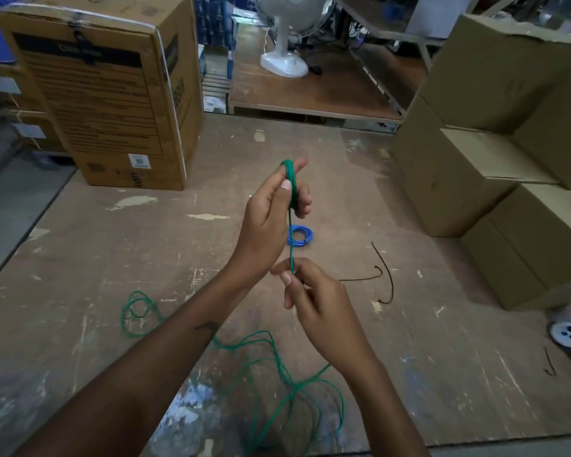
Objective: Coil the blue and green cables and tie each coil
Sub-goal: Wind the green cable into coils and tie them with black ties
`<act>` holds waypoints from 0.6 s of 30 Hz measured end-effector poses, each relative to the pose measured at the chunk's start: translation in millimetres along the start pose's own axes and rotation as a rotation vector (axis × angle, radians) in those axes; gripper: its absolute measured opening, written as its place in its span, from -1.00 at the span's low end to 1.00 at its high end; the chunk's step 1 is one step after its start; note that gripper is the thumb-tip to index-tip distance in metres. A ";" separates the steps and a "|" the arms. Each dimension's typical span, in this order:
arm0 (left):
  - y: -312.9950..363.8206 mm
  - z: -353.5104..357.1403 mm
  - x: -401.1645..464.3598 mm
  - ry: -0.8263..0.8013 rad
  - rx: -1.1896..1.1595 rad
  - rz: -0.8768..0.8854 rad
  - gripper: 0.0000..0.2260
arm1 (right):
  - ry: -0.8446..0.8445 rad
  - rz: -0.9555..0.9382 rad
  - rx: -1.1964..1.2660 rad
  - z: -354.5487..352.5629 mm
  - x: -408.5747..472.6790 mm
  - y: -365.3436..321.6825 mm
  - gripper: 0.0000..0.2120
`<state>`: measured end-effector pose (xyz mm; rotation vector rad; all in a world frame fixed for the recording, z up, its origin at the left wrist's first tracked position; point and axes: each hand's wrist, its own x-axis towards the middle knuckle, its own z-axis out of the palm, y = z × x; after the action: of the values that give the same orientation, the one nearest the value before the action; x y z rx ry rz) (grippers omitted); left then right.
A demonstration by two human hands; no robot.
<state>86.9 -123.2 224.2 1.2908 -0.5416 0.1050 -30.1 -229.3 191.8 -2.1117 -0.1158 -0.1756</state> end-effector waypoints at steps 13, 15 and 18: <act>-43.6 -26.1 3.1 -0.232 0.758 0.027 -0.74 | -0.090 -0.013 0.070 -105.2 -18.5 -70.6 -0.83; -41.1 -32.5 -3.7 -0.245 0.629 -0.054 -0.68 | 0.037 -0.081 -0.084 -123.0 -7.2 -75.5 -0.80; -26.2 -26.5 -19.0 -0.268 0.403 -0.133 -0.66 | 0.330 -0.142 -0.110 -131.3 29.1 -74.7 -0.72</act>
<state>88.6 -101.9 188.2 1.7451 -0.6832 -0.0753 -23.2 -302.3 327.0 -2.1535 -0.0596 -0.6236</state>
